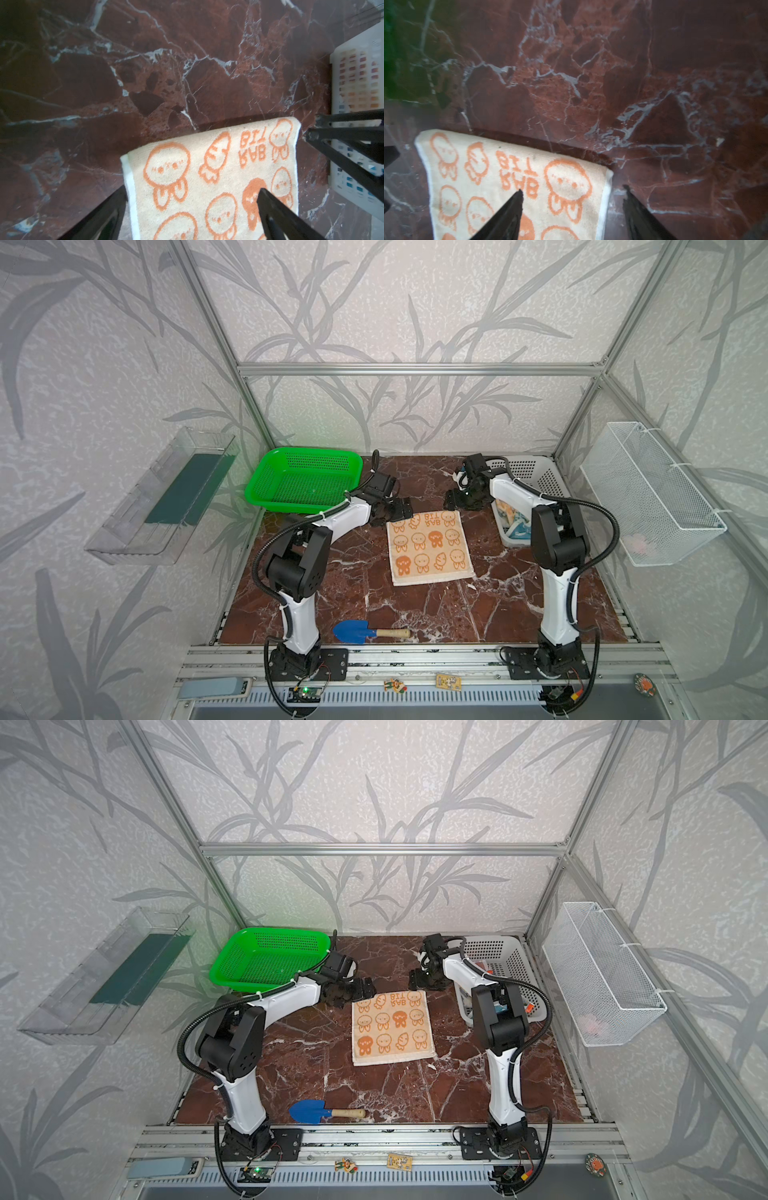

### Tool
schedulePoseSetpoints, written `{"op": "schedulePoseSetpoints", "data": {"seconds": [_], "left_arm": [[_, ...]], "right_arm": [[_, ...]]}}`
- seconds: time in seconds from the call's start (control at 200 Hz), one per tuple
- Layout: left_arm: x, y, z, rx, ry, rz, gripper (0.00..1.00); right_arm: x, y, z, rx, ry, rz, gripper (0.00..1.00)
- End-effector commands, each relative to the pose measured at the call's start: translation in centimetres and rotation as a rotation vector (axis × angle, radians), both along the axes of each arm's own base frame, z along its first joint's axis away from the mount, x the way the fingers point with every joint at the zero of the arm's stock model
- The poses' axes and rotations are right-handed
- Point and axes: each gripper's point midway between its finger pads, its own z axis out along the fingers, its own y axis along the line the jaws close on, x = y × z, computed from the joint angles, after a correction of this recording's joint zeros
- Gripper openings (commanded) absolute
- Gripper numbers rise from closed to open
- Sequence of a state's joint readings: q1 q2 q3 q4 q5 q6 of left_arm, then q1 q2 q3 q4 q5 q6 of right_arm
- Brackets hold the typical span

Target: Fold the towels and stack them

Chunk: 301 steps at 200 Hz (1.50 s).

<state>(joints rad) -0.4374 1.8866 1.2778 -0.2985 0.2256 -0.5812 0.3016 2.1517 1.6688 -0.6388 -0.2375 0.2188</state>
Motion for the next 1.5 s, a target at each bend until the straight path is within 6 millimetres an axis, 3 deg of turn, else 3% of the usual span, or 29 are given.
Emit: {"op": "schedulePoseSetpoints", "data": {"seconds": [0.0,0.555,0.86,1.005,1.324,1.499], "left_arm": [[-0.4,0.5,1.1,0.001,-0.034,-0.005,0.99],[-1.0,0.9,-0.2,0.027,-0.018,-0.011,0.99],[-0.1,2.2,-1.8,0.187,0.071,-0.077,0.98],[0.5,2.1,-2.1,0.199,0.086,-0.1,0.94],[1.4,2.6,-4.1,0.215,0.136,-0.131,0.73],[2.0,3.0,-4.8,0.247,0.139,-0.122,0.7]], "right_arm": [[0.3,-1.5,-0.8,-0.087,0.017,0.004,0.67],[0.4,-1.1,-3.7,-0.087,0.067,0.023,0.34],[-0.1,-1.0,-4.2,-0.078,0.084,0.022,0.06],[-0.1,-0.9,-4.2,-0.072,0.086,0.023,0.01],[-0.2,-0.9,-4.4,-0.072,0.09,0.026,0.0],[-0.2,-0.8,-4.6,-0.064,0.093,0.025,0.0]]}}
